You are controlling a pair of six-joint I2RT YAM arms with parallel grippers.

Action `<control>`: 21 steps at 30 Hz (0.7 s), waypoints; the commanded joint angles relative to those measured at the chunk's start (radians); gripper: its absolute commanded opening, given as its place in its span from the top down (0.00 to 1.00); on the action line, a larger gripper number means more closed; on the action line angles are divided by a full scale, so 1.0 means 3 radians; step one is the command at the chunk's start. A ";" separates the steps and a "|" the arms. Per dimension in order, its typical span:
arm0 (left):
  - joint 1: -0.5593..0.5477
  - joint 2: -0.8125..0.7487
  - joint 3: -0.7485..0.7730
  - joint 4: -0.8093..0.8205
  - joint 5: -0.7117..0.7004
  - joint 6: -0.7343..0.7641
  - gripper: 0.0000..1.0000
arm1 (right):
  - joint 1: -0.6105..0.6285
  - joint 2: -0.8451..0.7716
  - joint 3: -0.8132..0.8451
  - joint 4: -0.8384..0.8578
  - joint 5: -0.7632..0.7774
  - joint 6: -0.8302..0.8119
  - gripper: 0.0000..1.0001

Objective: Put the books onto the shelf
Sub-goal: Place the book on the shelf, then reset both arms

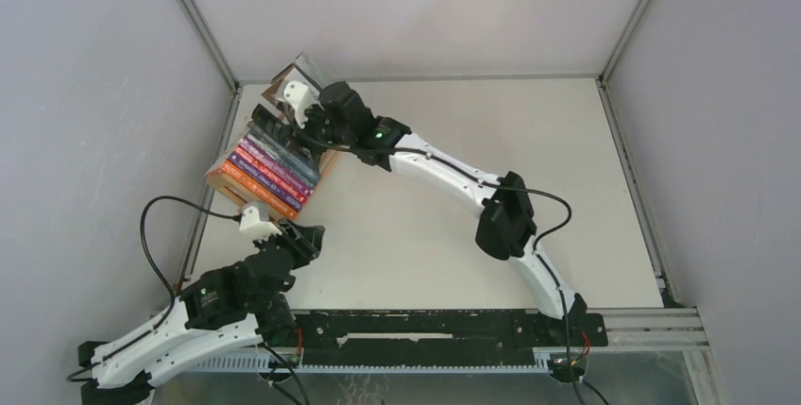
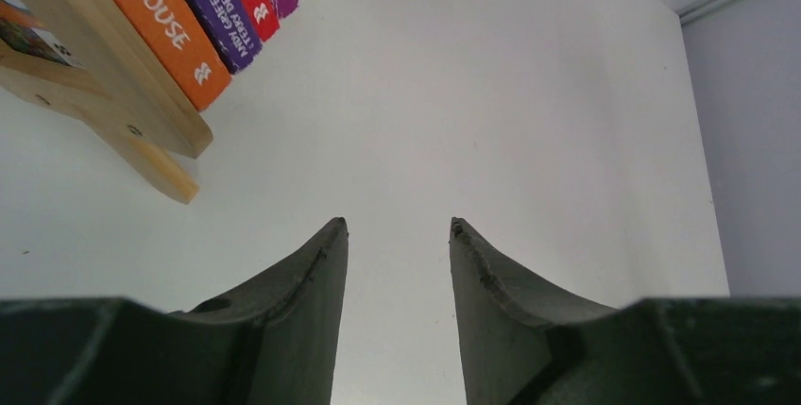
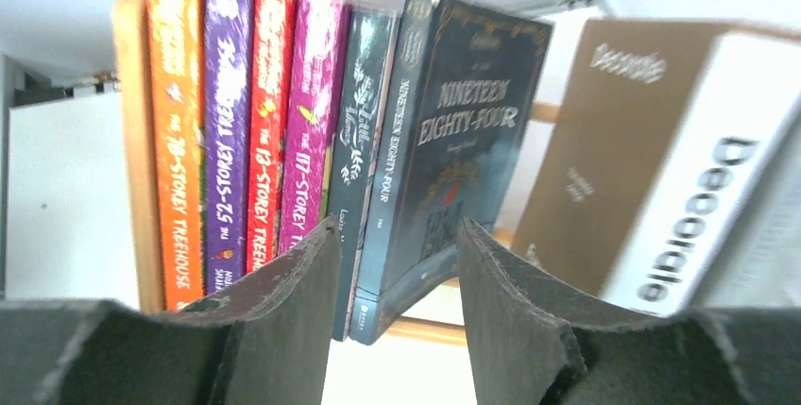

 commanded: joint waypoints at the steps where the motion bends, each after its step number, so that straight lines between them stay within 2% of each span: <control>1: -0.0010 0.0178 0.0286 0.0202 -0.0382 -0.0018 0.51 | -0.0057 -0.0666 -0.0094 0.0067 0.0191 0.0114 0.43; 5: -0.0010 0.0413 0.0419 0.0571 -0.0485 0.0252 0.45 | -0.0147 -0.1126 -0.0546 0.0128 0.0476 0.0309 0.41; 10: 0.0093 0.1145 0.0808 0.1280 -0.0447 0.0991 0.36 | -0.0471 -0.1918 -0.1579 0.0401 0.0961 0.0728 0.40; 17: 0.0614 0.2027 0.1376 0.1853 0.0435 0.1512 0.31 | -0.1149 -0.3029 -0.2809 0.0188 0.1381 0.1231 0.38; 21: 0.0797 0.2432 0.1575 0.2000 0.0784 0.1748 0.29 | -0.1383 -0.3555 -0.3401 0.0031 0.1654 0.1339 0.31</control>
